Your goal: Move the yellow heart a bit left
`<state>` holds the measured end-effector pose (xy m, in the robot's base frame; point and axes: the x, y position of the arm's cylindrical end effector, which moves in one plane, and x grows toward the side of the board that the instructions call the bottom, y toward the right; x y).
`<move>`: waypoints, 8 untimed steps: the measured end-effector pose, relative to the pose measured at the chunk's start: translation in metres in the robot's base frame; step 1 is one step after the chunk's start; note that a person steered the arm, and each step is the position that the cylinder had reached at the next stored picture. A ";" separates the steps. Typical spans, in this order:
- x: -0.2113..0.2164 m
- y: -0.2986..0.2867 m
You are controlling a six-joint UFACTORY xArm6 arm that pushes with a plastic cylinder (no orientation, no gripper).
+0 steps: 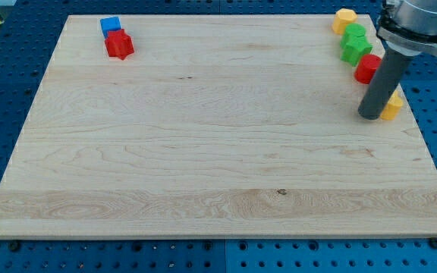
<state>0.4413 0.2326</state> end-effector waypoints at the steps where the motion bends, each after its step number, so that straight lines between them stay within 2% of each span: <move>1: 0.000 -0.005; 2: 0.009 -0.027; 3: 0.053 -0.017; 4: 0.100 0.017; 5: 0.107 0.085; 6: 0.104 0.113; 8: 0.088 0.112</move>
<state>0.5294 0.3446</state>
